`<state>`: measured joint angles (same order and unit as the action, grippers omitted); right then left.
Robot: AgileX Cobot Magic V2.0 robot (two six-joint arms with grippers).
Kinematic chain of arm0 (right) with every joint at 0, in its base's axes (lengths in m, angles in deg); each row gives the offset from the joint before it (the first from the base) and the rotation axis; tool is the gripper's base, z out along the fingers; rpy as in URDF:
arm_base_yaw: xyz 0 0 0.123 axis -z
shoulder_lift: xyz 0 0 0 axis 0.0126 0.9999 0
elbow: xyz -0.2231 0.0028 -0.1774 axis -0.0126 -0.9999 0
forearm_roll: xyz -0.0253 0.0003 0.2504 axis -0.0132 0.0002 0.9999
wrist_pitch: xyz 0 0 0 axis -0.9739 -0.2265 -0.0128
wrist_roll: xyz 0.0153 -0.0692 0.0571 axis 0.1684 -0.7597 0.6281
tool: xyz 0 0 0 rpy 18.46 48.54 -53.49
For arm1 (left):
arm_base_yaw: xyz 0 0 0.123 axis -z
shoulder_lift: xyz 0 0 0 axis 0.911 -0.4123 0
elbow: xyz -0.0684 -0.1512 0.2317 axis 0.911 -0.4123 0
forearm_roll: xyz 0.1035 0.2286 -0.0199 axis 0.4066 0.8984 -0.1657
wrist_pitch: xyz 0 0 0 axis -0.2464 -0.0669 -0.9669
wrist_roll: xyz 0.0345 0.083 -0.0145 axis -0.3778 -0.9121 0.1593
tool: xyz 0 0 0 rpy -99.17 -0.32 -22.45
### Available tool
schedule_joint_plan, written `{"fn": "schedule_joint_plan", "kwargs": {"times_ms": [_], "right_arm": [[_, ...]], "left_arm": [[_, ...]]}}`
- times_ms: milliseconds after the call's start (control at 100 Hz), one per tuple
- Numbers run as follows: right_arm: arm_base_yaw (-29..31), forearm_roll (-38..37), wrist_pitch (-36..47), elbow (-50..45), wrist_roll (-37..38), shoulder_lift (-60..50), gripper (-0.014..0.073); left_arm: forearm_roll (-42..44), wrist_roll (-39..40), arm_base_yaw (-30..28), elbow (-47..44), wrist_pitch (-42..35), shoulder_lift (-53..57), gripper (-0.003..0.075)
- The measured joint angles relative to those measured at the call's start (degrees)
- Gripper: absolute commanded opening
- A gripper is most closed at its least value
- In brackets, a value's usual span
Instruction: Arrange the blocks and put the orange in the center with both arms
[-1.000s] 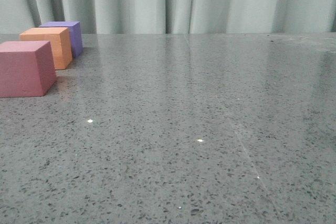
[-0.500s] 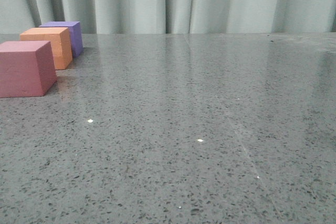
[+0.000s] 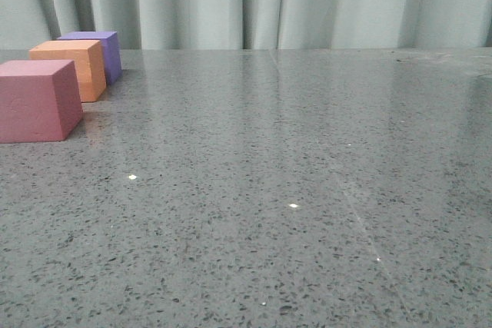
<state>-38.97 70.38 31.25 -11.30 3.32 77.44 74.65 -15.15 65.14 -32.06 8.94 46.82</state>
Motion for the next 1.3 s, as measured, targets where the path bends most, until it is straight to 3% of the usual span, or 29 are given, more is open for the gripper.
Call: {"fn": "schedule_joint_plan", "kwargs": {"times_ms": [560, 740, 980, 1300], "right_arm": [[1.69, -0.24, 0.78, -0.21, 0.00, 0.00, -0.0121], [8.09, -0.47, 4.68, -3.22, 0.00, -0.58, -0.0121], [19.69, 0.05, 16.95, -11.13, -4.05, -3.01, -0.0121], [30.01, 3.01, 18.69, -19.70, -10.36, -11.48, -0.0121]], "left_arm": [[-0.08, 0.00, 0.00, 0.00, 0.22, 0.00, -0.0019], [-0.08, 0.00, 0.00, 0.00, 0.22, 0.00, -0.0019], [-0.08, 0.00, 0.00, 0.00, 0.22, 0.00, -0.0019], [-0.08, 0.00, 0.00, 0.00, 0.22, 0.00, -0.0019]]}}
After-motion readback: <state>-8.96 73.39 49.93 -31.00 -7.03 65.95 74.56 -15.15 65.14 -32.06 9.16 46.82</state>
